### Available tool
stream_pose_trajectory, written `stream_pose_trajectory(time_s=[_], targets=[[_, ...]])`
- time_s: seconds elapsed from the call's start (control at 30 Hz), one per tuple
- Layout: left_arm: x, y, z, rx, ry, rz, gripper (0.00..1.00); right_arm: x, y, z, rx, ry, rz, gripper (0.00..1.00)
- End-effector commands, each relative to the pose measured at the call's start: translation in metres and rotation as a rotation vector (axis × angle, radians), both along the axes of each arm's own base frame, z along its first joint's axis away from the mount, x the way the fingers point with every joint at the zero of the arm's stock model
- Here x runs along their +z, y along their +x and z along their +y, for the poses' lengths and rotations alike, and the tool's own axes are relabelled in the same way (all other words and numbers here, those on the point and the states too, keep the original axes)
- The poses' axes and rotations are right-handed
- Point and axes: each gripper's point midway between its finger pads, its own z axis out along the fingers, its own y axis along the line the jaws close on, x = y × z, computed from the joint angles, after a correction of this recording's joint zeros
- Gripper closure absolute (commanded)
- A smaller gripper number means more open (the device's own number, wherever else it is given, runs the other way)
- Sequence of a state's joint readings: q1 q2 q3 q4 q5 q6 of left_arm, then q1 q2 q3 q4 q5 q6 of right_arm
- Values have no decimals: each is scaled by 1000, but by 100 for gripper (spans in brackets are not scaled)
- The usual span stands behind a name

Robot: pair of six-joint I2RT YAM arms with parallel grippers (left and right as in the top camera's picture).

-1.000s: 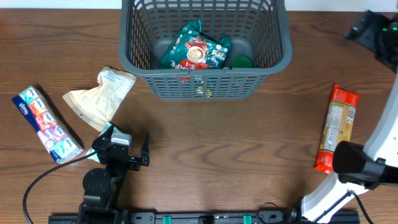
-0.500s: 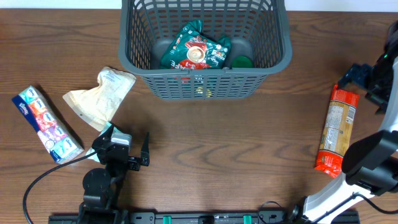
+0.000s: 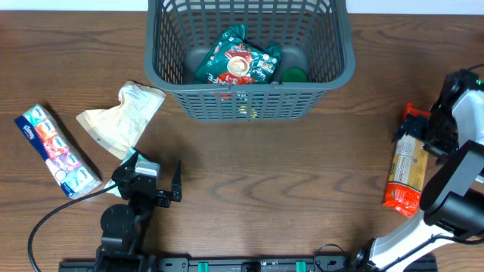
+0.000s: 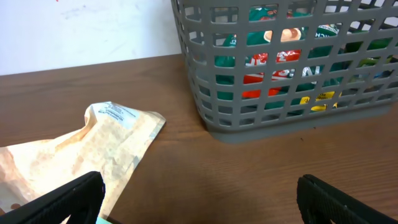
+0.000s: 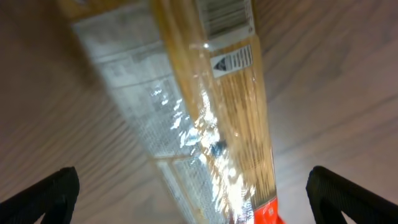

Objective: Pack container
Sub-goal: 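Move the right gripper to the spaghetti pack and grasp it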

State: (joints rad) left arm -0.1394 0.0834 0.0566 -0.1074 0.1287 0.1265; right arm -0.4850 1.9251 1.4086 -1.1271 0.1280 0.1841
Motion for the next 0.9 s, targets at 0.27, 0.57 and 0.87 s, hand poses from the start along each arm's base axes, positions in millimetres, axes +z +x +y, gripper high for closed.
stream_pose_trajectory(time_s=[0.27, 0.57, 0.87], targets=[[-14, -2, -4, -13, -32, 49, 1, -41, -22, -13, -22, -10, -45, 1], [-14, -2, -4, -13, -32, 49, 1, -62, -16, 0, -22, 34, -115, 18], [-14, -2, -4, -13, -32, 49, 2, -62, -10, 4, -14, 51, -138, 58]])
